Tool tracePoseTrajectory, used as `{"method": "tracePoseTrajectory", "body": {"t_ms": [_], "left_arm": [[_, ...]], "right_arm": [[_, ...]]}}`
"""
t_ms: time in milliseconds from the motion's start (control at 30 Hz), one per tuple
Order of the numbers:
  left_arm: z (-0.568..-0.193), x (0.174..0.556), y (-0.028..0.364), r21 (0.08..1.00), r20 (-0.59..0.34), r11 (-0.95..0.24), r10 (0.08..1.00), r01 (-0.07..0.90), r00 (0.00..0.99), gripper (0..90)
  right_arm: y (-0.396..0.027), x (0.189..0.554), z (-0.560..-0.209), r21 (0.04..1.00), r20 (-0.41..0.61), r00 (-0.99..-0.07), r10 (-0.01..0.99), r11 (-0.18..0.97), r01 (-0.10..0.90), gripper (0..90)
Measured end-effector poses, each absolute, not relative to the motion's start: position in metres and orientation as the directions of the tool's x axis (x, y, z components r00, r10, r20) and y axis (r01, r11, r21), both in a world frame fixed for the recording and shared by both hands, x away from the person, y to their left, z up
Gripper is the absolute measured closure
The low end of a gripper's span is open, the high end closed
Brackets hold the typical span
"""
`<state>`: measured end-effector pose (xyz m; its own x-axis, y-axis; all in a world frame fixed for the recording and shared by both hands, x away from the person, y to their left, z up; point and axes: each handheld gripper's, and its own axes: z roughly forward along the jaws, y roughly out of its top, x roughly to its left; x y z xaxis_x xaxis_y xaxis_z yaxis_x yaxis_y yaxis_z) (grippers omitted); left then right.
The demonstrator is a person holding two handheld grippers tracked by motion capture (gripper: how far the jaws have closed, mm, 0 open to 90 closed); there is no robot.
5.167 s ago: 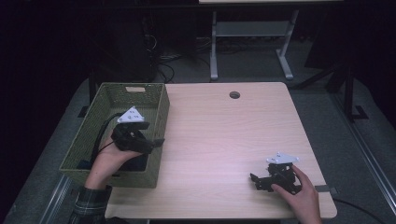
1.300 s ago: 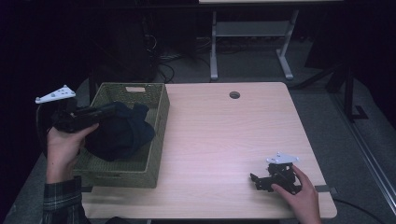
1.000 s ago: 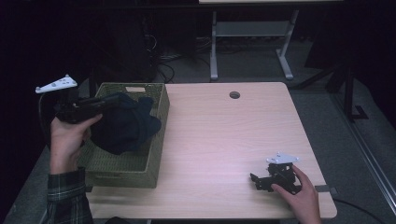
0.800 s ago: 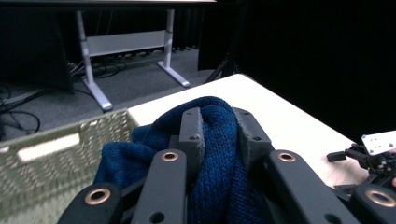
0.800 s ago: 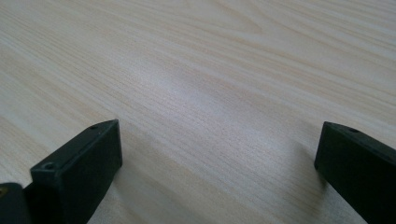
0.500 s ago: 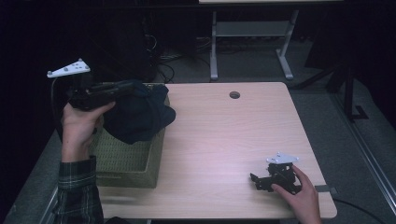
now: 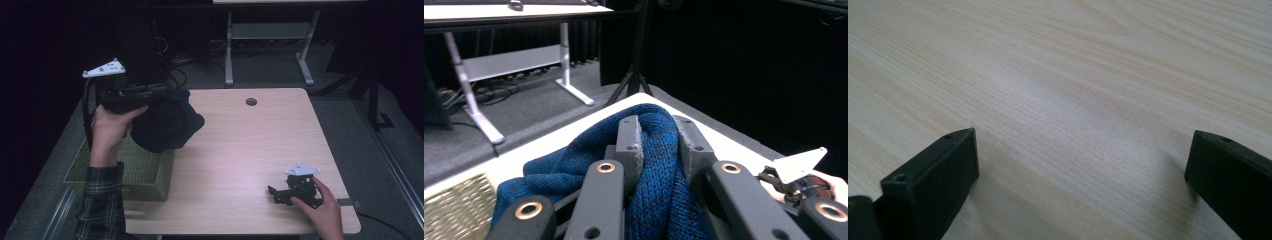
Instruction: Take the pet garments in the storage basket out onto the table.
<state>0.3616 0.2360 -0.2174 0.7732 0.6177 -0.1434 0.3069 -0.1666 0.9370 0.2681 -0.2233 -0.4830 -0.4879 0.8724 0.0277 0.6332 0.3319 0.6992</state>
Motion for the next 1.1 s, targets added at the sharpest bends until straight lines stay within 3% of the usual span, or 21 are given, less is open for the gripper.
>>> {"method": "tracePoseTrajectory", "body": {"t_ms": [1100], "left_arm": [[-0.254,0.388,0.120,0.935,-0.135,-0.238,0.443,0.261,0.886,74.9]], "right_arm": [[-0.224,0.268,-0.483,0.700,0.027,-0.491,0.871,0.334,0.631,0.5]]}}
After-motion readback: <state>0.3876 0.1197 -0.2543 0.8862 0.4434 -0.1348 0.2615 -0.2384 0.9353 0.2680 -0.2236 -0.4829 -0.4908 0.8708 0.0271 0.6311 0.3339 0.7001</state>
